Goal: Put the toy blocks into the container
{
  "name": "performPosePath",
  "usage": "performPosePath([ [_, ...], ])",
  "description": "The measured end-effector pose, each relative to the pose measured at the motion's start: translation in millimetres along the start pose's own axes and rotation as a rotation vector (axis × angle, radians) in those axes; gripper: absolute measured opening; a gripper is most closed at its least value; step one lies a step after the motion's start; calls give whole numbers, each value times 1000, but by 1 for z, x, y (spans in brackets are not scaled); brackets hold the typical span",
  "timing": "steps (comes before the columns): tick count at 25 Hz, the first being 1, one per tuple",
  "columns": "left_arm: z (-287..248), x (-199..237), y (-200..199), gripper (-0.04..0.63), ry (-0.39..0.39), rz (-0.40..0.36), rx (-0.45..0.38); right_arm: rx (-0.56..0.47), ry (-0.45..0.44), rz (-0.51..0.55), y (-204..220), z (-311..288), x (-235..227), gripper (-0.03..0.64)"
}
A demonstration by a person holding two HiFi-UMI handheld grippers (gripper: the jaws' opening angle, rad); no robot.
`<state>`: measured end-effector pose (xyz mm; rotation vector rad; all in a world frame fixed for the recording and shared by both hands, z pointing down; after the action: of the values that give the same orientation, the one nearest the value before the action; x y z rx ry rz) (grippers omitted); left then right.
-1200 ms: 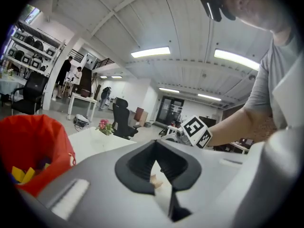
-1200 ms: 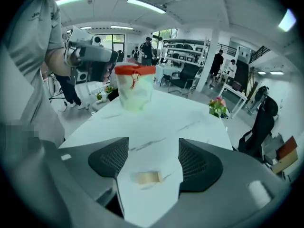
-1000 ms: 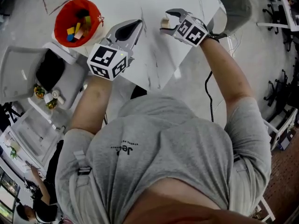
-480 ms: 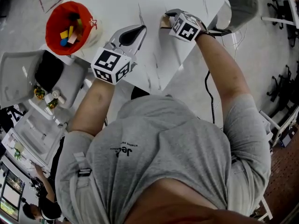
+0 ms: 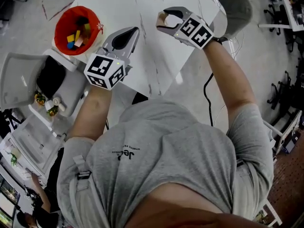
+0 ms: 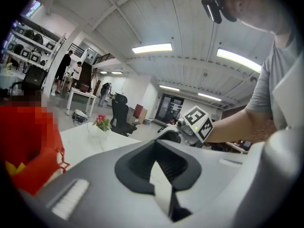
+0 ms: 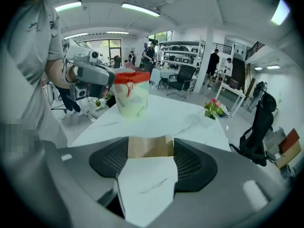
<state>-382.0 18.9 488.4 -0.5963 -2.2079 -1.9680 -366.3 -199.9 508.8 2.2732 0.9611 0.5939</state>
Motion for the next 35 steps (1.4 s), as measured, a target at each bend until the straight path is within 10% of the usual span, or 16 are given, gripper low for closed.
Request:
performPosePath([
  [17, 145, 23, -62, 48, -318, -66, -175, -261, -115, 224, -213, -11, 44, 293],
  [35, 222, 12, -42, 48, -494, -24, -228, -309, -223, 246, -278, -67, 103, 410],
])
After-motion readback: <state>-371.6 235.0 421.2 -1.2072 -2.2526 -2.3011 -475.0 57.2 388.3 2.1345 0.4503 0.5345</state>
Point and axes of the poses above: the fingertips, and each gripper's own axes: z backward along the fingers, x to its left, y out of its underside, the point moved 9 cm from there along z, backward along the fingers, and after that the axes turned 7 degrees about y, right-handed, at the moved point
